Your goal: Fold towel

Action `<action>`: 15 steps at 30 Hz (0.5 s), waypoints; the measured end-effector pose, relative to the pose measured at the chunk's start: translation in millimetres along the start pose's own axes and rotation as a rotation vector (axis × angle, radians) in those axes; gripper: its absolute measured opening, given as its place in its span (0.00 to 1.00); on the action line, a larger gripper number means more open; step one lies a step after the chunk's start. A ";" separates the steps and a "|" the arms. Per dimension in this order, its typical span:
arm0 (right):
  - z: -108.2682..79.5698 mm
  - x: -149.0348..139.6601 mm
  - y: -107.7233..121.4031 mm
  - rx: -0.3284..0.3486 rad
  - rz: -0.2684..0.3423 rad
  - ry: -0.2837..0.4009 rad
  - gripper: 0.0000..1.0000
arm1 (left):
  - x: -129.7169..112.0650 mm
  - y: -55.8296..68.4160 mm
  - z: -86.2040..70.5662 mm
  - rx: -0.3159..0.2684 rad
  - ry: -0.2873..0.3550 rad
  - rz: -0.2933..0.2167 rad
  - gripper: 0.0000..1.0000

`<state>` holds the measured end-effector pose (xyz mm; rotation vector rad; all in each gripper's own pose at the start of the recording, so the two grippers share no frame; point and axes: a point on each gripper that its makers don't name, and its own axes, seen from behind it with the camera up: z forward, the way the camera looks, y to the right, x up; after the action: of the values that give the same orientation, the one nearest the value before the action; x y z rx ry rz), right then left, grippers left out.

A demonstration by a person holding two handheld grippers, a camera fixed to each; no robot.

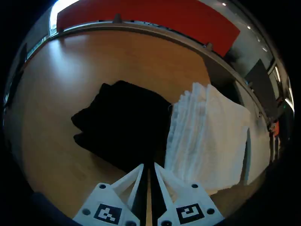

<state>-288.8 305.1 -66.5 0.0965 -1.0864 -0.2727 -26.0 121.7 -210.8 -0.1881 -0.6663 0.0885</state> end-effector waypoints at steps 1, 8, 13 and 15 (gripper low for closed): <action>-0.2 -0.1 0.1 0.000 0.001 0.000 0.04 | -0.2 0.1 0.1 0.000 0.000 0.000 0.93; -0.6 -0.4 -0.6 -0.003 0.000 -0.003 0.04 | -0.8 0.4 0.4 -0.002 -0.002 0.002 0.93; -1.9 0.3 -2.3 -0.002 -0.001 -0.001 0.05 | -1.4 0.1 0.6 -0.003 -0.002 0.001 0.93; -2.9 0.9 -2.4 -0.003 0.000 0.002 0.06 | -1.6 0.2 0.9 -0.003 -0.002 0.001 0.92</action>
<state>-286.3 302.4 -67.6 0.0945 -1.0843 -0.2745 -27.8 121.8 -211.1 -0.1917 -0.6679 0.0885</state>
